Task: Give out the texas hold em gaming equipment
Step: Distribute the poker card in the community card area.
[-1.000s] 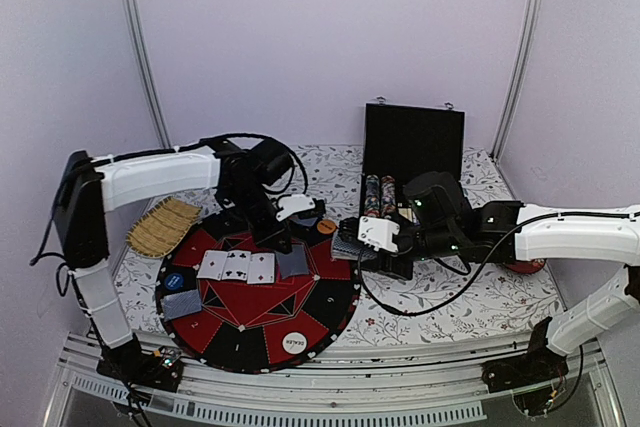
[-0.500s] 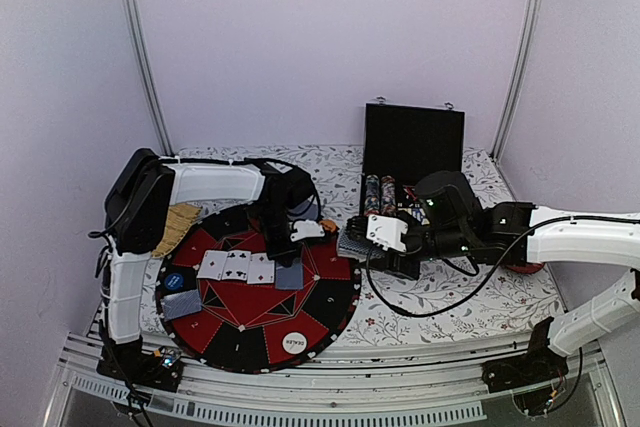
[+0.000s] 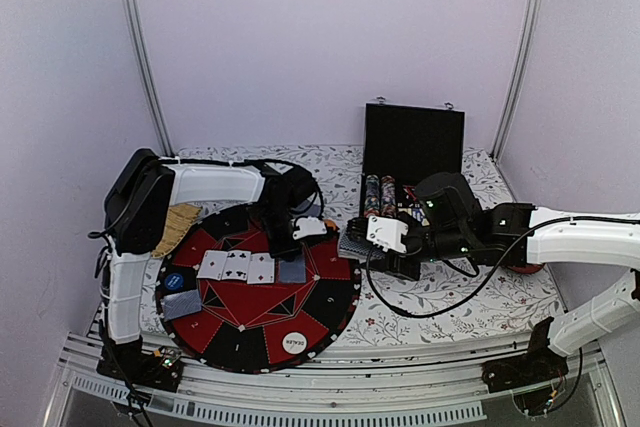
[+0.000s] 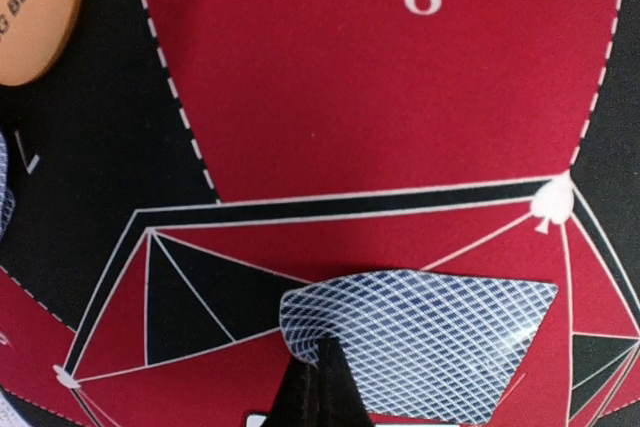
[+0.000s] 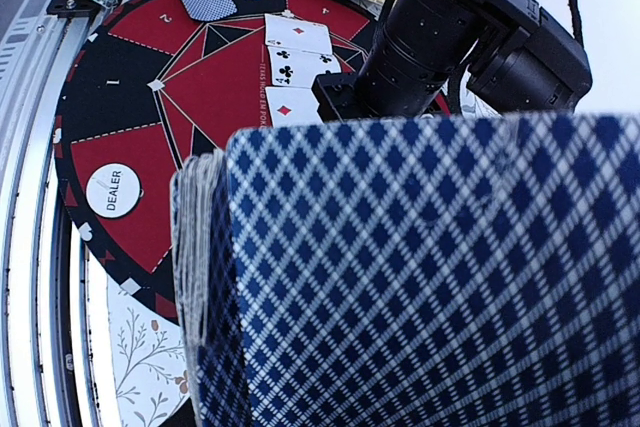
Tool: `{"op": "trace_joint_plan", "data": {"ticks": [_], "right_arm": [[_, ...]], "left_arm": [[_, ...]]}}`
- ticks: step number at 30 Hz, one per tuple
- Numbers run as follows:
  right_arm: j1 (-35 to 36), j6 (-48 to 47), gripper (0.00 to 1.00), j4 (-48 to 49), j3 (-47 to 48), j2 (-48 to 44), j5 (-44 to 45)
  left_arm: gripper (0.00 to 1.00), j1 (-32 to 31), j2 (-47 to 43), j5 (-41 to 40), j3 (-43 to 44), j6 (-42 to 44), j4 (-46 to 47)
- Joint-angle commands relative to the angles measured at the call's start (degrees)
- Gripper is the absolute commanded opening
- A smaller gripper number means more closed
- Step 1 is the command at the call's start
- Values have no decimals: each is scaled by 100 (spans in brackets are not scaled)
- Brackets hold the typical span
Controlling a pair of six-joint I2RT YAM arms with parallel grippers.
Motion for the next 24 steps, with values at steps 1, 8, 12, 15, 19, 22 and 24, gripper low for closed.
{"op": "trace_joint_plan", "data": {"ticks": [1,8,12,15,19,22,24], "right_arm": [[18,79,49,47,-36,-151,7],[18,75,49,51,-40,-138,25],[16,68,49,64,-39,-122,30],[14,57,49,72,-29,-122,25],[18,52,49,60,-28,-120,25],[11,52,49,51,-41,-120,28],[16,52,49,60,-42,-120,25]], "left_arm": [[0,36,29,-348,-315,136,75],[0,43,-221,-222,-435,197,128],[0,25,-202,-201,-464,213,172],[0,-5,-131,-216,-473,205,195],[0,-72,-98,-162,-478,217,161],[0,-97,-163,-164,-553,267,68],[0,-98,-268,-204,-728,301,145]]}}
